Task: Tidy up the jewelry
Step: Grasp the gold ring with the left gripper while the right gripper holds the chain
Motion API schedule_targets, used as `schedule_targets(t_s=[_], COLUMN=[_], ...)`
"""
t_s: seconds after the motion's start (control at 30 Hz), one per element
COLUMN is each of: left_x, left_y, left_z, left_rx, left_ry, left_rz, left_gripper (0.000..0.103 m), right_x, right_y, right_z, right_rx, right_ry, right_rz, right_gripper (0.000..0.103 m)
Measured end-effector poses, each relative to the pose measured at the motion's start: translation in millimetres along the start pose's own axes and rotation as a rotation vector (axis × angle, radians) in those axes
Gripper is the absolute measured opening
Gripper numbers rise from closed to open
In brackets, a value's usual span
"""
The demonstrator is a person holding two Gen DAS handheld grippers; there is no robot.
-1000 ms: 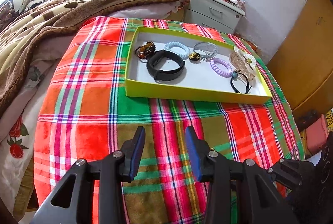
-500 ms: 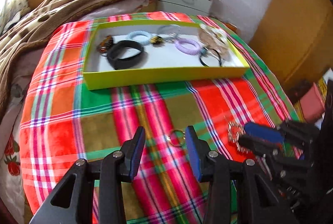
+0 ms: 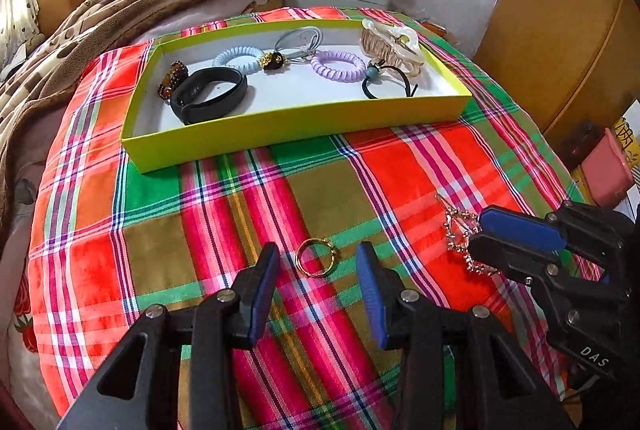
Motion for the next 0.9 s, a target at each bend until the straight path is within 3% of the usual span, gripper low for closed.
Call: schedule_targets(t_s=[0.17,0.37,0.9], left_x=[0,0,-13], left_y=[0,0,6], left_z=[0,-7,-19], left_rx=[-0.002,-0.019,-0.053], left_ry=[0.011,0.036,0.038], left_rz=[0.005,0.006,0.034], left_gripper=[0.041,0.023,0.023], right_x=[1,1,-3], right_y=[-1,-1,13], right_z=[0,1,2], right_rx=[-0.004,0.0,0.006], right_ry=[-0.001,-0.004,-0.021], right_rz=[-0.002,-0.002,0.023], right_gripper=[0.018,0.018,0.018])
Point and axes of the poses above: each gripper's, at about its wrist camera, not at the fingertips, and x roughly the way its jaws point, z to its right, y to its top, the point moved 8 cm from there along x, roughly the way its jaws point, and after that the axes turned 2 degrees about -z, right-handed, at the moved point
